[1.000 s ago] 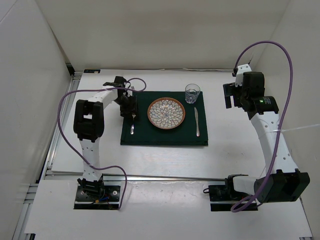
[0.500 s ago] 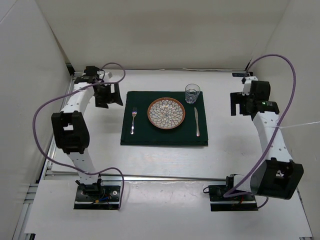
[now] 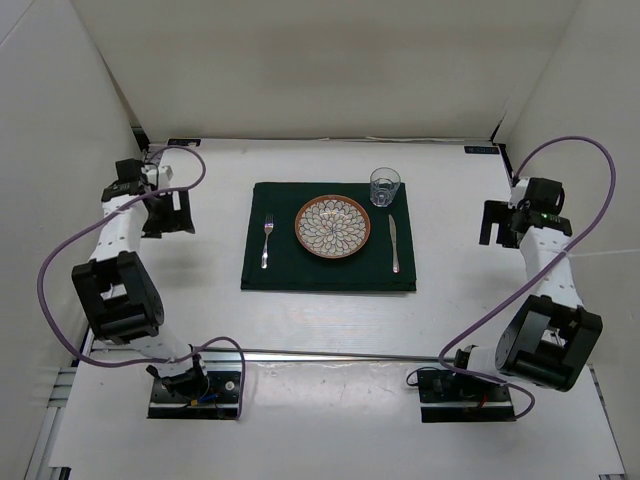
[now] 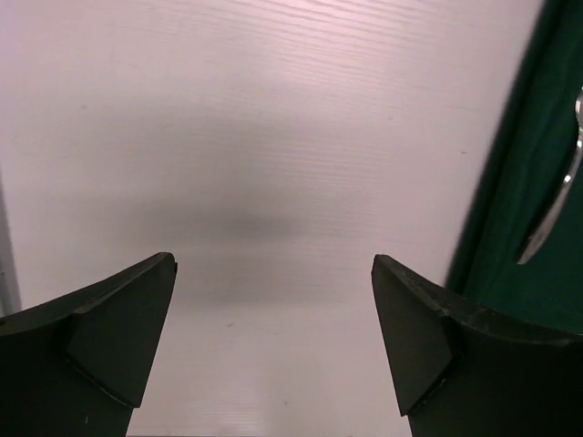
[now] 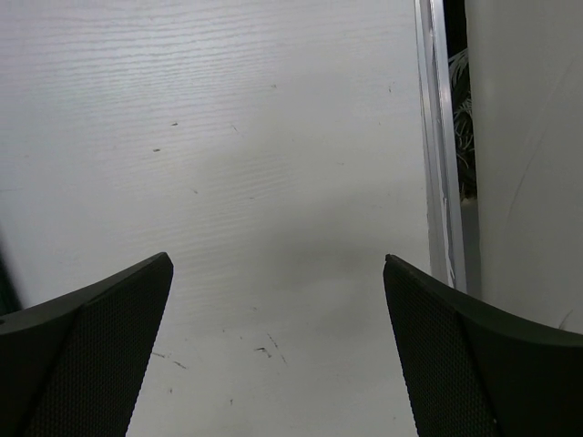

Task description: Set the dinner table for one person

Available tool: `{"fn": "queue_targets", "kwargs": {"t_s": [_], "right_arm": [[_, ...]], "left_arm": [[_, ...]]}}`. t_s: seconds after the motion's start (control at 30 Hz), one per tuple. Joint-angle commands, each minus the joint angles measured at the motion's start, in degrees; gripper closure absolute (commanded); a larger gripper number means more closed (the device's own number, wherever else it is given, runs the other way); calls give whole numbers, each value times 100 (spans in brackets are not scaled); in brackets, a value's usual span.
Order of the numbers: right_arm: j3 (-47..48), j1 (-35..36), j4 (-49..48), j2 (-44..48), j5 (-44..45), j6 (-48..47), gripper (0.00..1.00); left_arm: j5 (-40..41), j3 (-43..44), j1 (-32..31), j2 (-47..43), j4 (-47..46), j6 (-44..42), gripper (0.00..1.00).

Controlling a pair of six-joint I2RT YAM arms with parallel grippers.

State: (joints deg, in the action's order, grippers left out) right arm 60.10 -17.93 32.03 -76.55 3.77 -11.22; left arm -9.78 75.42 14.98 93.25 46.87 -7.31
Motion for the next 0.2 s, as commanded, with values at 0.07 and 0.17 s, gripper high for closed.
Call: {"fn": "queue_targets", "kwargs": {"t_s": [0.07,0.17], "right_arm": [[-15,-8,-285,228,-228,41,0],[-15,-8,-285,360,-280,41,0]], "left_arm": [[38,-1,295,-536,-222,-165,0],[38,-1,295,-598,-222,-165,0]]}}
